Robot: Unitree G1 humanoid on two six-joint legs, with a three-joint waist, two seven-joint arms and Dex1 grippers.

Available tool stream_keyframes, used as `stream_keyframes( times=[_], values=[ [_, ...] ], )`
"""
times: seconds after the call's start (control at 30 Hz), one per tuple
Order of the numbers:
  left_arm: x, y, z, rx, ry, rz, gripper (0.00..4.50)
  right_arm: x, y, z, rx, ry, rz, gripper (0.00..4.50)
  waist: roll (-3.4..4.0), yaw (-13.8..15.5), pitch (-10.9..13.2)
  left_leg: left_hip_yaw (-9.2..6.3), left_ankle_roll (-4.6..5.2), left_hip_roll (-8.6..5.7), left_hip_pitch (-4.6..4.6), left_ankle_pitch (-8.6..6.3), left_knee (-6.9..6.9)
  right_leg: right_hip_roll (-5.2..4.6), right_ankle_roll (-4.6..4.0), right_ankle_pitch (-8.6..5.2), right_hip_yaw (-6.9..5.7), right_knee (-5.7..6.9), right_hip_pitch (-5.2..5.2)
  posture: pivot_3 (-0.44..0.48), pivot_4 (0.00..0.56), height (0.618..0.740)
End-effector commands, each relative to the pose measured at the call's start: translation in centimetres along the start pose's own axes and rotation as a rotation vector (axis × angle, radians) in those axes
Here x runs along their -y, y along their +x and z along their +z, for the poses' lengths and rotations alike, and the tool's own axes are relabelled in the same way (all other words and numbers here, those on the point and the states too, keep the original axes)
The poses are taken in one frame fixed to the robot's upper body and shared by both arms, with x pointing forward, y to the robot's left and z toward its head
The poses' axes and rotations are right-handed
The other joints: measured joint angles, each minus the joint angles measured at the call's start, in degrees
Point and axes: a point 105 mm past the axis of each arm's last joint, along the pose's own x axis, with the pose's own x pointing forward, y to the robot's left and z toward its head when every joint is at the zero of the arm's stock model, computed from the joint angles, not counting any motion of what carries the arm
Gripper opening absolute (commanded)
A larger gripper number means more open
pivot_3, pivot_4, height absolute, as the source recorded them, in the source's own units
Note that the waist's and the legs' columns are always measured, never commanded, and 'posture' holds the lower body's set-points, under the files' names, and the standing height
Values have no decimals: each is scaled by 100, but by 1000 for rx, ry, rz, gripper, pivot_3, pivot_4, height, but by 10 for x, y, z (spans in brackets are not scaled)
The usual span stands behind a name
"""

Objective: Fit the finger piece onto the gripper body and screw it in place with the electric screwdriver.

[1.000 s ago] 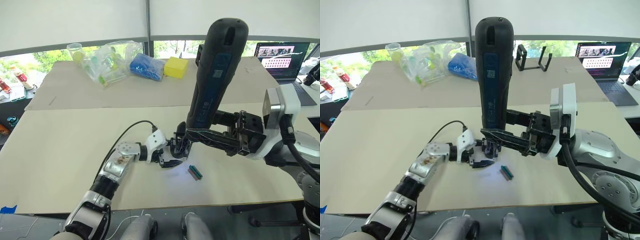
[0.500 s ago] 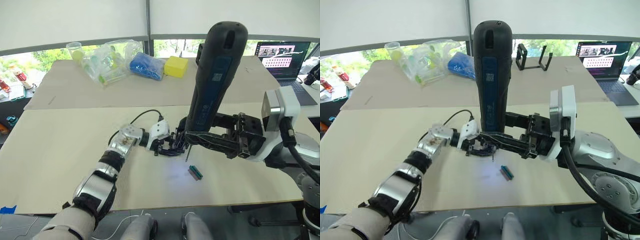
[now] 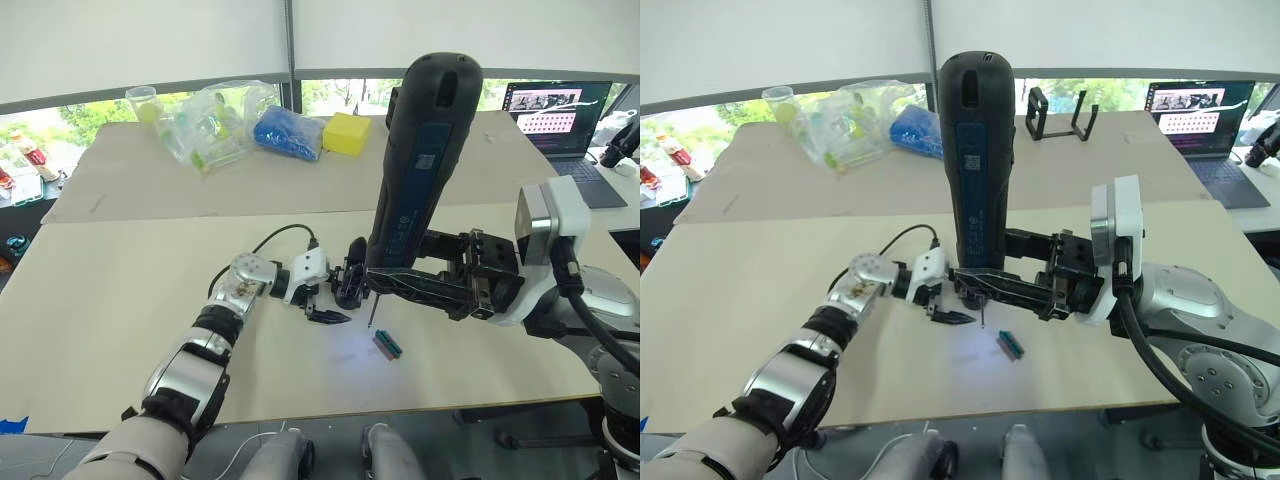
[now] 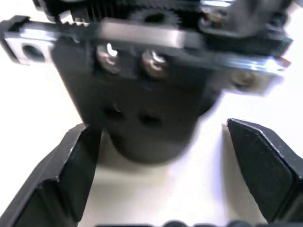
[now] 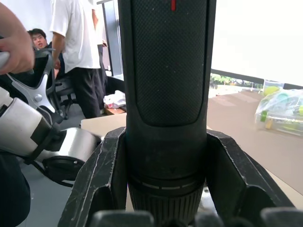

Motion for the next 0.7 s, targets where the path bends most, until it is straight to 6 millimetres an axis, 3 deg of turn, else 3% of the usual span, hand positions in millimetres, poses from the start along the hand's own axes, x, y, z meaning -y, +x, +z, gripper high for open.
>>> stream_keyframes(
  times=[0.03, 0.3, 0.63, 0.7],
  values=[
    [4, -4, 8, 29, -28, 87, 4500, -3, 0, 11, 33, -54, 16, 1910, 0, 14, 0, 0, 0, 0, 0, 0, 1, 0, 0, 0, -1, 1, -1, 0, 150, 740],
    [13, 4, 12, 96, -117, 290, 4500, 1, 2, 11, 32, -56, 17, 1910, 0, 90, 0, 0, 0, -4, 4, 0, 9, 7, 0, 0, -5, 0, 8, 0, 150, 740],
    [14, 21, 14, 108, -111, 322, 4500, 4, 1, 9, 28, -51, 27, 1910, 0, 96, 0, 0, -2, -4, 4, 1, 7, 0, 0, 0, -7, -1, 6, 0, 150, 740],
    [13, 22, 16, 117, -105, 311, 3994, 4, 1, 9, 28, -54, 28, 1910, 0, 96, 0, 0, -2, -4, 4, 1, 7, 0, 0, 0, -6, -1, 6, 0, 150, 740]
  ],
)
